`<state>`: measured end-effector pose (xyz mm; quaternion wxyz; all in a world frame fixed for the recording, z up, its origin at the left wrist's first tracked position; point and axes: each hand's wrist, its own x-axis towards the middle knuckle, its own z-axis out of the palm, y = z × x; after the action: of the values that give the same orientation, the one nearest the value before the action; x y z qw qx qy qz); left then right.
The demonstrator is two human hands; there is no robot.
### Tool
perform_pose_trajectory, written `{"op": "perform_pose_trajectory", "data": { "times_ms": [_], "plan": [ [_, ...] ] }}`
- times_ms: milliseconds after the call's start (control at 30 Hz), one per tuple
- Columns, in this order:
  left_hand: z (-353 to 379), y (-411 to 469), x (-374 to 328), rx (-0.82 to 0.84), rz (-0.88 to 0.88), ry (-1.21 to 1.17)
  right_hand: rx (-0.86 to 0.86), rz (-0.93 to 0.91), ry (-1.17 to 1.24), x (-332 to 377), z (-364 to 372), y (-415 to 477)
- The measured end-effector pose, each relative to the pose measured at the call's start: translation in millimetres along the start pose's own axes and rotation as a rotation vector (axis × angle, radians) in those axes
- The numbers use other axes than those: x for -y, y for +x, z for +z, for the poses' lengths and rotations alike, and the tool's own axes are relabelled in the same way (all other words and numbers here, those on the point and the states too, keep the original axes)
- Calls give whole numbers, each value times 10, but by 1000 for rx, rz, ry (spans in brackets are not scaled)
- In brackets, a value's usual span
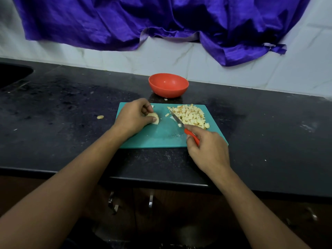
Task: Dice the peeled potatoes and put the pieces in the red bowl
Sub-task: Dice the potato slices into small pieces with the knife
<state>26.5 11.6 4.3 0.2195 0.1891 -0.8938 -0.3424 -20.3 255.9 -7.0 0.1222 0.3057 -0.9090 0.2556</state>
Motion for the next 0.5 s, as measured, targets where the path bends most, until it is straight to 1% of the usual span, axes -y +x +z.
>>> {"op": "perform_pose_trajectory", "data": {
  "times_ms": [67, 167, 400, 500],
  "plan": [
    [32, -85, 24, -50, 4, -108, -1, -6, -6, 6, 2, 0],
    [48, -164, 45, -27, -7, -237, -2, -21, -21, 18, 14, 16],
    [12, -271, 60, -13, 15, -253, -2, -28, -18, 44, -1, 6],
    [9, -308, 52, -31, 27, -240, -2, -33, -26, 53, -5, 3]
  ]
}}
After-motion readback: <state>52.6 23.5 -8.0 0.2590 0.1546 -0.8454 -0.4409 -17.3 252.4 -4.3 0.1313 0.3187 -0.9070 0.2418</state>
